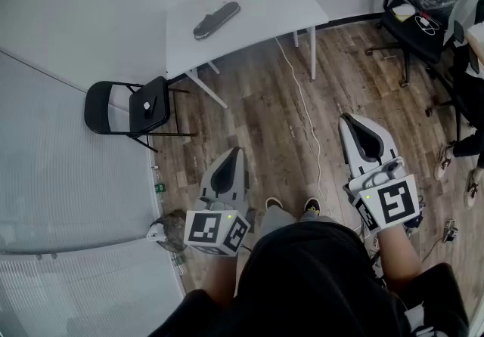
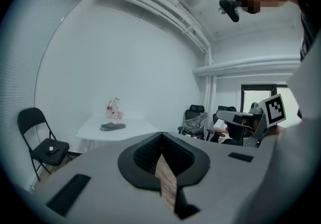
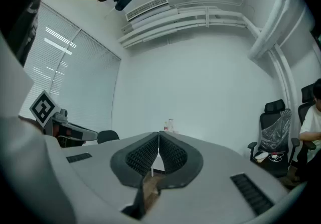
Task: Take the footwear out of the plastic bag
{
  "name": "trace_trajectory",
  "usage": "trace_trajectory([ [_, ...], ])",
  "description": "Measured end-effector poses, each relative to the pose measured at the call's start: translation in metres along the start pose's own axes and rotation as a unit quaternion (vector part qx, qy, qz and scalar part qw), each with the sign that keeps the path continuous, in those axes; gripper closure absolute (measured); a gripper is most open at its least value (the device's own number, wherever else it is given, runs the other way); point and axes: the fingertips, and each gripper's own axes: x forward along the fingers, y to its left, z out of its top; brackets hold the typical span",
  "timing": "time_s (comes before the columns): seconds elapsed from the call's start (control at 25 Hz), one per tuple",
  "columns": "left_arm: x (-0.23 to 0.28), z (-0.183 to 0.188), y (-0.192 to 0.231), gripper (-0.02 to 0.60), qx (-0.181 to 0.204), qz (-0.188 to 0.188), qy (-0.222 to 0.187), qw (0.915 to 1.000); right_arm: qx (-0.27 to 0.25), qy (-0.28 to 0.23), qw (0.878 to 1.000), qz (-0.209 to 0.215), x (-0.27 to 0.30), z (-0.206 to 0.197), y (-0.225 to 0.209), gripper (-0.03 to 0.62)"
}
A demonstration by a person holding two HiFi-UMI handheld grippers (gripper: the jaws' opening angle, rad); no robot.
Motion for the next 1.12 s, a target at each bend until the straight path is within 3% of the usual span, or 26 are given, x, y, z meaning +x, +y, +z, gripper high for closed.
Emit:
trace_trajectory([
  [0.64,-0.014,0.005,-0.016,0.558,0.019,0.005,-0.004,0.9998,0.025,-0.016,0.999,0.023,-0.013,0.003,0.003,0.574],
  [1.12,-0.009,0.013,0.001,0.558,0.029,0.014,-0.009,0.9994,0.035,-0.029,0.998,0.032,0.003,0.006,0.001,0.574],
])
